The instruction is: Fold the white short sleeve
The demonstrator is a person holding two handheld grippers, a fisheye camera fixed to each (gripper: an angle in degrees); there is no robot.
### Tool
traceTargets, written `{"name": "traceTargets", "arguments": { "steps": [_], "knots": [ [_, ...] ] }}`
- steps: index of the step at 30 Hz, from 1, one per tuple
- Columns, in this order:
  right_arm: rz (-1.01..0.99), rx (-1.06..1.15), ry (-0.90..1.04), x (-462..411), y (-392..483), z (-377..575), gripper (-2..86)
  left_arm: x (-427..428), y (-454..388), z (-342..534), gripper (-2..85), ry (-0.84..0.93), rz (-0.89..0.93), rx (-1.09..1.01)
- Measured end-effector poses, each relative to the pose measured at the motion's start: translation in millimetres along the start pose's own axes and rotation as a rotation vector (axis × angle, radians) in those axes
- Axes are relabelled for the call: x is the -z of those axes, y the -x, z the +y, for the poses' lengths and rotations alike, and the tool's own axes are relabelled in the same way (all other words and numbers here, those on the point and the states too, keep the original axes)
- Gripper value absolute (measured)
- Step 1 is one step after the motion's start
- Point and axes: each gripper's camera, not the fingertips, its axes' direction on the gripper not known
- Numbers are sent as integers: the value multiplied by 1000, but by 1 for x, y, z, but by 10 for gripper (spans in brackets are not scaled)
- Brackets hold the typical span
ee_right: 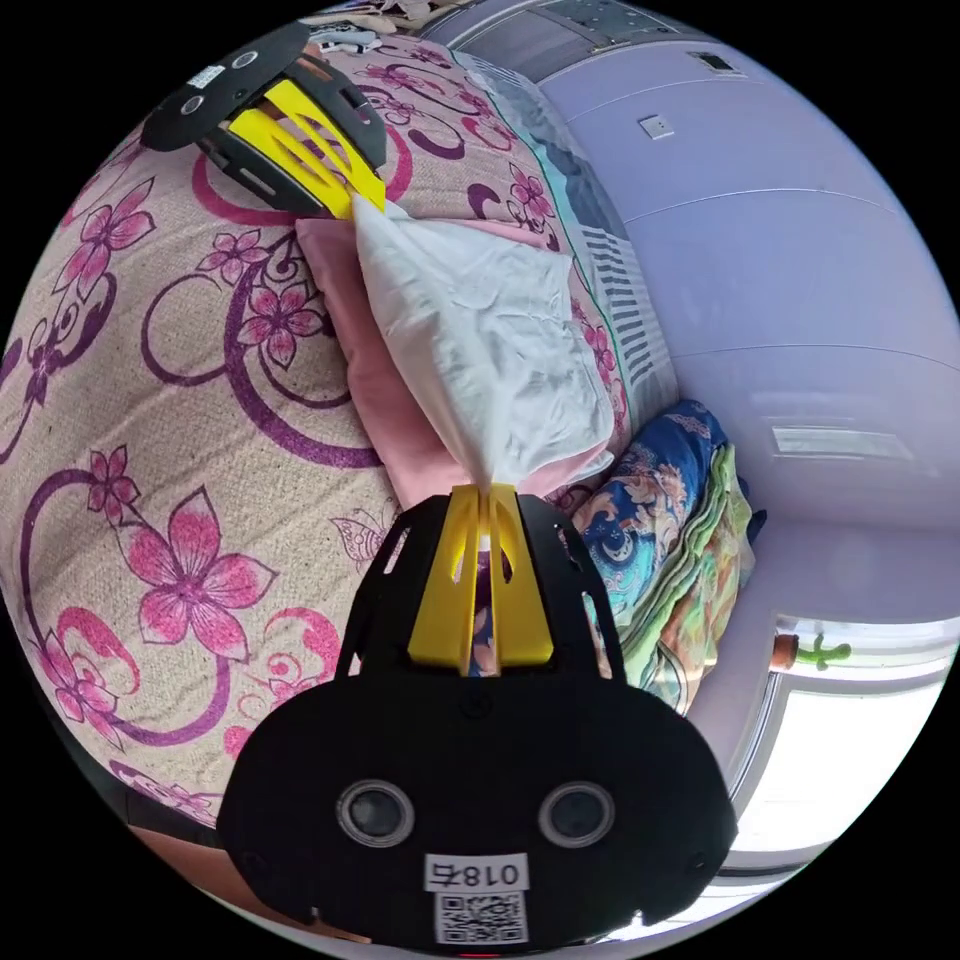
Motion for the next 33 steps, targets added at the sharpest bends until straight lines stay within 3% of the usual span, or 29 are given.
{"name": "traceTargets", "arguments": {
  "steps": [3, 7, 9, 11, 13, 15, 17, 20, 22, 25, 29, 33],
  "knots": [
    [-47, -14, 19, -22, 15, 10, 20, -18, -24, 10, 5, 56, 65, -19],
    [-157, -26, 229, -60, 39, 24, 55, -15, -43, 48, 42, 100, -5, -2],
    [-215, -159, 171, -51, 29, 41, 53, 4, -36, 83, 59, 57, 28, 69],
    [-309, -404, -9, -31, 5, 64, 49, 37, -18, 147, 79, 8, 70, 280],
    [-624, -783, -418, -16, -32, 100, 31, 68, -2, 208, 82, -74, 193, 527],
    [-946, -1004, -595, -44, -47, 116, 18, 99, 5, 283, 80, -192, 370, 796],
    [-1146, -1165, -627, -86, -43, 121, 11, 138, -7, 401, 69, -409, 612, 1137],
    [-1223, -1410, -443, -146, -12, 135, 4, 199, -45, 541, 56, -541, 677, 1419],
    [-1187, -1507, -665, -132, 4, 158, 1, 244, -68, 618, 51, -575, 650, 1529],
    [-1155, -1454, -1021, -79, 30, 174, 0, 318, -104, 729, 44, -659, 604, 1631],
    [-1172, -1158, -1150, 4, 82, 151, -1, 391, -161, 841, 30, -939, 524, 1711],
    [-1408, -827, -1271, 69, 157, 91, -2, 405, -213, 915, 9, -1183, 508, 1734]
  ]
}}
